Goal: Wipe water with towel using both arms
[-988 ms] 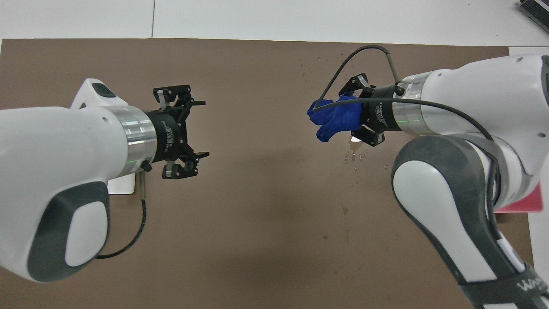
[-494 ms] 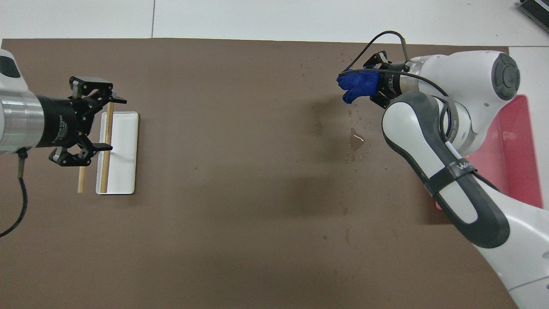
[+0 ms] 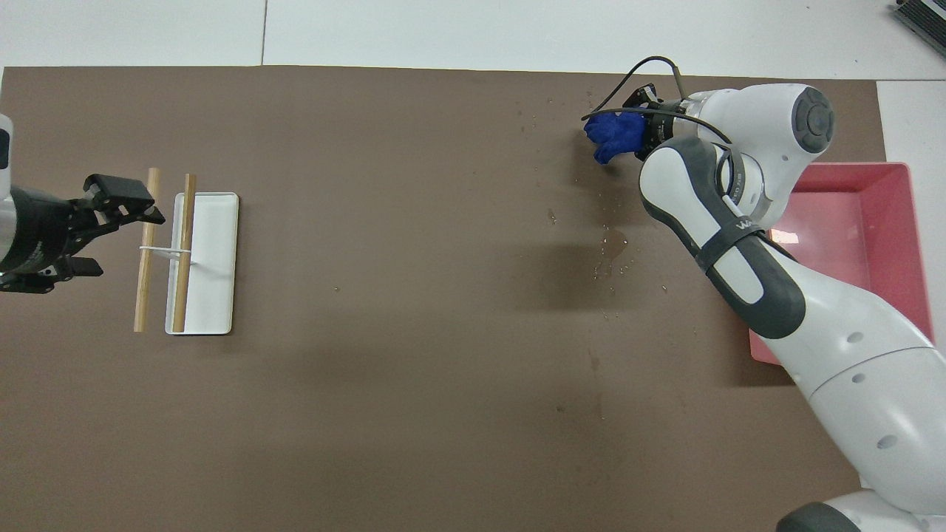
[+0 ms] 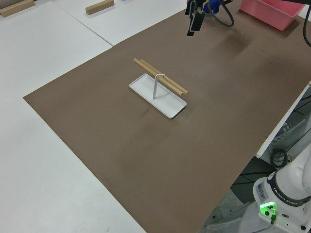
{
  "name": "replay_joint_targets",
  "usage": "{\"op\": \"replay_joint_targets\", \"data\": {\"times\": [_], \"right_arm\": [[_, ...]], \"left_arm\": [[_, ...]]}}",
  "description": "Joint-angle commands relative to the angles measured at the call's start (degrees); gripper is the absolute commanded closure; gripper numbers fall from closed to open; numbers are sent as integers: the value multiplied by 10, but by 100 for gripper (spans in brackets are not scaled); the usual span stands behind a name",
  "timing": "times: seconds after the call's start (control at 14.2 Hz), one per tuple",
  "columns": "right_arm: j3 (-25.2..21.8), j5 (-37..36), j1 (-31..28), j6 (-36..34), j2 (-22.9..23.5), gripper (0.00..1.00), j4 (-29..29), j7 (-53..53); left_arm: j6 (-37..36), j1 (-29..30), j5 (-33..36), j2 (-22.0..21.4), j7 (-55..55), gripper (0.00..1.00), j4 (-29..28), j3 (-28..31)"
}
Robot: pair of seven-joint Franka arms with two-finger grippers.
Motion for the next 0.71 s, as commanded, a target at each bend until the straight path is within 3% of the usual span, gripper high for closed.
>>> {"op": "replay_joint_targets", "data": {"times": [0.0, 0.35, 0.49, 0.63], "right_arm": [[7, 8, 0, -8, 9, 100, 14, -18], [7, 10, -6, -74, -12, 100, -37, -17], [6, 10, -12, -118, -21, 100, -44, -18], [7, 10, -12, -115, -57, 100, -109, -19]], "left_arm": [[-33, 31, 25, -21, 165, 0, -16, 0], [-10, 34, 122, -24, 321, 0, -33, -1], [-19, 35, 122, -24, 320, 0, -26, 1], [-49, 34, 122, -30, 321, 0, -32, 1]]}}
